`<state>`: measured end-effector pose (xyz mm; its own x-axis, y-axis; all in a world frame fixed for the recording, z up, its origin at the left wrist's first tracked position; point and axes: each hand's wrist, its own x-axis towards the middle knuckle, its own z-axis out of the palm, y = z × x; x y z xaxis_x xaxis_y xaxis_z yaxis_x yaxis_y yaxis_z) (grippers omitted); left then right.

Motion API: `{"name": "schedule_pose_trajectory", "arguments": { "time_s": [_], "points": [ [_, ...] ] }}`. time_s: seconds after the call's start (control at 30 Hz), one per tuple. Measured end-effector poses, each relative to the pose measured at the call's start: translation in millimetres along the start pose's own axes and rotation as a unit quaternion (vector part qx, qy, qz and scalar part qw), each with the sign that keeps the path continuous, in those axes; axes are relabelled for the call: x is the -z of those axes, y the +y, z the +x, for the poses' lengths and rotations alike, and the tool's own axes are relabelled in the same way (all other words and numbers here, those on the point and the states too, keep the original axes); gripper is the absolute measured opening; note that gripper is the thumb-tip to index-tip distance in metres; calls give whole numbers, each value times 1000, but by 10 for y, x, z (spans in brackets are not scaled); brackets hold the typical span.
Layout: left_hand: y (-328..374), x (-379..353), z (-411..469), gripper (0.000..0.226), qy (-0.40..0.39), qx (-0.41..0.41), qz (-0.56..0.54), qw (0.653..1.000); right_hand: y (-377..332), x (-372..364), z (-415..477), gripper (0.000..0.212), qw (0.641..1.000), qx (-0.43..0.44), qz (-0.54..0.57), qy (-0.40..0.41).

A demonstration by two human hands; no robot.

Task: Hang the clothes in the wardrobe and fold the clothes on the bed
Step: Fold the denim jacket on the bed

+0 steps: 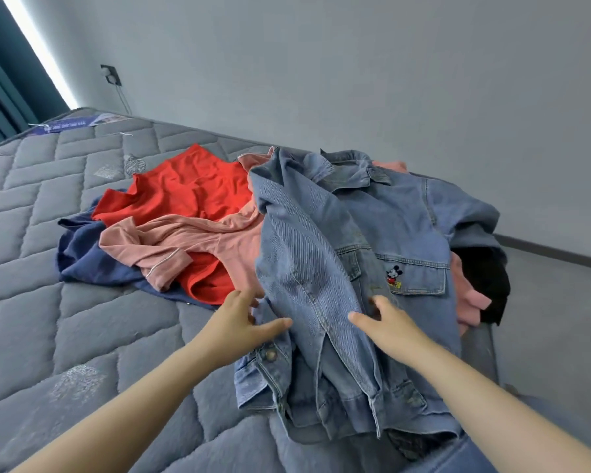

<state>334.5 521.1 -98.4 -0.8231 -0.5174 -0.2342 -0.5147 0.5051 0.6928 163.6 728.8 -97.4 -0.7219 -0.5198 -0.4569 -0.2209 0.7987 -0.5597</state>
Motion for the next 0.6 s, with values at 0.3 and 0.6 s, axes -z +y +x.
{"name": "schedule_pose_trajectory", "arguments": {
  "time_s": [0.3, 0.6],
  "points": [
    [13, -239, 86, 79, -26, -37, 114, 993, -98, 53, -68, 47, 996, 74, -40, 33],
    [-757, 112, -379, 32, 92, -10, -9, 996, -1635, 95, 13, 23, 957, 79, 278, -17]
  ]
}}
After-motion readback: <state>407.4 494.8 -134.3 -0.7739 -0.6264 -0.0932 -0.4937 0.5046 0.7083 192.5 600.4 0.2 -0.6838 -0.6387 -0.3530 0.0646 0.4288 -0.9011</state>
